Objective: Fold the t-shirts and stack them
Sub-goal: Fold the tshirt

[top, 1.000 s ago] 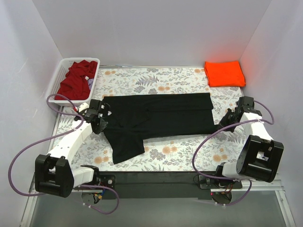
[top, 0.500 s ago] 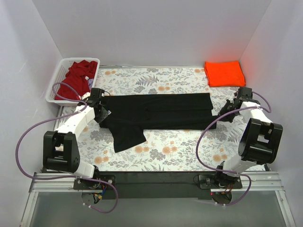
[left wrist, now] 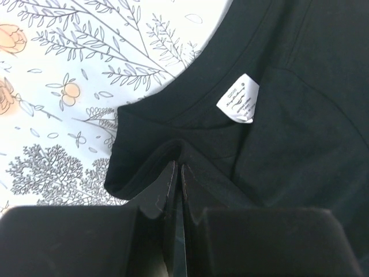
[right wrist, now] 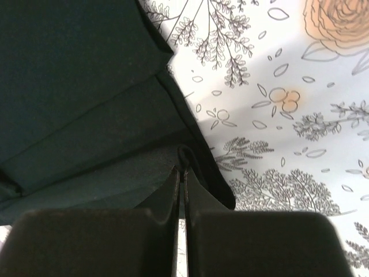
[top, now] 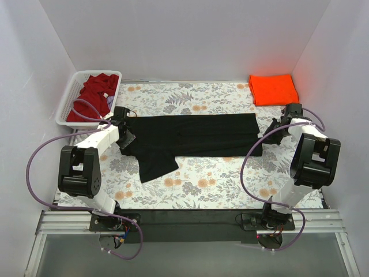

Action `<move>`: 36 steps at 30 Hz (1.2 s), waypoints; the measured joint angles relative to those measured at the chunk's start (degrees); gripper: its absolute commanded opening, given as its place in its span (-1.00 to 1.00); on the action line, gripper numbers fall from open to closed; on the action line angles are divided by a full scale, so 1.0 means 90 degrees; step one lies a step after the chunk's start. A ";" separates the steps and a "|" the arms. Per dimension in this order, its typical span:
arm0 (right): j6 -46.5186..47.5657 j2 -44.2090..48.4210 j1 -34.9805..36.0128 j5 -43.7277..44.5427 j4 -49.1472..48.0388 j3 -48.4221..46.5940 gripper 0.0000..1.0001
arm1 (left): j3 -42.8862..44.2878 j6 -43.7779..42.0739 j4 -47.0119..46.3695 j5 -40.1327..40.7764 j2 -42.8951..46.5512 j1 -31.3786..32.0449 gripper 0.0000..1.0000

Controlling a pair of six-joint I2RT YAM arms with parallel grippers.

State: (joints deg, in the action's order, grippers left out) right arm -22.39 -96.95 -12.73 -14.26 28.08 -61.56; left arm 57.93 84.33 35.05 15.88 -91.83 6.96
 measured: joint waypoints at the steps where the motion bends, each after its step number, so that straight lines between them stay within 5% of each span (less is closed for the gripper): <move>1: 0.0000 -0.0070 0.0010 0.0000 -0.0015 -0.0029 -0.97 | 0.0000 0.0002 -0.0032 0.0000 -0.0039 -0.0005 -1.00; 26: -0.0109 -0.0775 0.0185 -0.0002 -0.0376 -0.0566 -0.97 | -0.0034 -0.0090 -0.0525 0.0005 -0.0311 -0.0019 -1.00; 28: -0.0097 -0.0874 0.0187 -0.0005 -0.0437 -0.0566 -0.97 | -0.0046 -0.0102 -0.0588 0.0002 -0.0391 -0.0019 -0.86; 32: -0.0015 -0.1149 0.0233 -0.0100 -0.0503 -0.0634 -0.72 | -0.0100 -0.0192 -0.0743 -0.0029 -0.0430 -0.0024 -0.54; 36: 0.0078 -0.1175 0.0304 -0.0155 -0.0568 -0.0726 -0.12 | -0.0194 -0.0301 -0.0828 -0.0058 -0.0406 -0.0046 -0.14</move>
State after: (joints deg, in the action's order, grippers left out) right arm -21.69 -107.53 -10.00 -15.66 22.96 -68.10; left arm 56.18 81.62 27.59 15.35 -95.48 6.55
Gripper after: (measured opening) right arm 0.316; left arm 0.345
